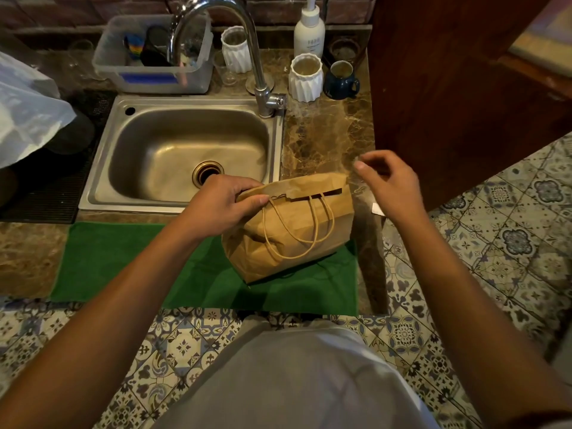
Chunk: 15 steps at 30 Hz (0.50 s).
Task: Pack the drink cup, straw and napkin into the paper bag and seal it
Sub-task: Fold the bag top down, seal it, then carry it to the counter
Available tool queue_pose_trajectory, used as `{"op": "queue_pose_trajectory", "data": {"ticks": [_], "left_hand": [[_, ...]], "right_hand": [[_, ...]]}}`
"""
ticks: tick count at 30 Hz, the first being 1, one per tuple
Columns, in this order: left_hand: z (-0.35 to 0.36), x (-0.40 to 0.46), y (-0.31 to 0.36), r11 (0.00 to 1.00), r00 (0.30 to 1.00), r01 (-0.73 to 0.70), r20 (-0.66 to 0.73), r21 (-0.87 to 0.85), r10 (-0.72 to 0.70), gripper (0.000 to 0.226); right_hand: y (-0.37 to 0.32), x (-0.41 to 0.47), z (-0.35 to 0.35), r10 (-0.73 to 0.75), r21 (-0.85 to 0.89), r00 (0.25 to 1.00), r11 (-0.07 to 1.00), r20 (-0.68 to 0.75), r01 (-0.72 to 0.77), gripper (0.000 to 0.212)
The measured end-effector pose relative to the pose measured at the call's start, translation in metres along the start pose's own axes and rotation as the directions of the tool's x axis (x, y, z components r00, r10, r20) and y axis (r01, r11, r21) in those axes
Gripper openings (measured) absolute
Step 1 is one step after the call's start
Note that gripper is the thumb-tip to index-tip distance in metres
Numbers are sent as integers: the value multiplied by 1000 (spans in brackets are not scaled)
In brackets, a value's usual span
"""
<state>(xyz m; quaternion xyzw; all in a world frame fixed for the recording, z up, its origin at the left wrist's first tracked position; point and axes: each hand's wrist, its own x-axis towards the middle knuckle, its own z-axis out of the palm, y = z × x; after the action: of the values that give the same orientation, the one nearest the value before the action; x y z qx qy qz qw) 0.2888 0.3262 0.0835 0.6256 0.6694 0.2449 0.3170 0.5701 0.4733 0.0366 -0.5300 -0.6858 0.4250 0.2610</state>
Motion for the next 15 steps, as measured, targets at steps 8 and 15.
{"op": "queue_pose_trajectory", "data": {"ticks": [8, 15], "left_hand": [[3, -2, 3, 1000, 1000, -3, -18, 22, 3, 17], [5, -7, 4, 999, 999, 49, 7, 8, -49, 19]], "right_hand": [[117, -2, -8, 447, -366, 892, 822, -60, -437, 62], [144, 5, 1, 620, -12, 784, 784, -1, -620, 62]]}}
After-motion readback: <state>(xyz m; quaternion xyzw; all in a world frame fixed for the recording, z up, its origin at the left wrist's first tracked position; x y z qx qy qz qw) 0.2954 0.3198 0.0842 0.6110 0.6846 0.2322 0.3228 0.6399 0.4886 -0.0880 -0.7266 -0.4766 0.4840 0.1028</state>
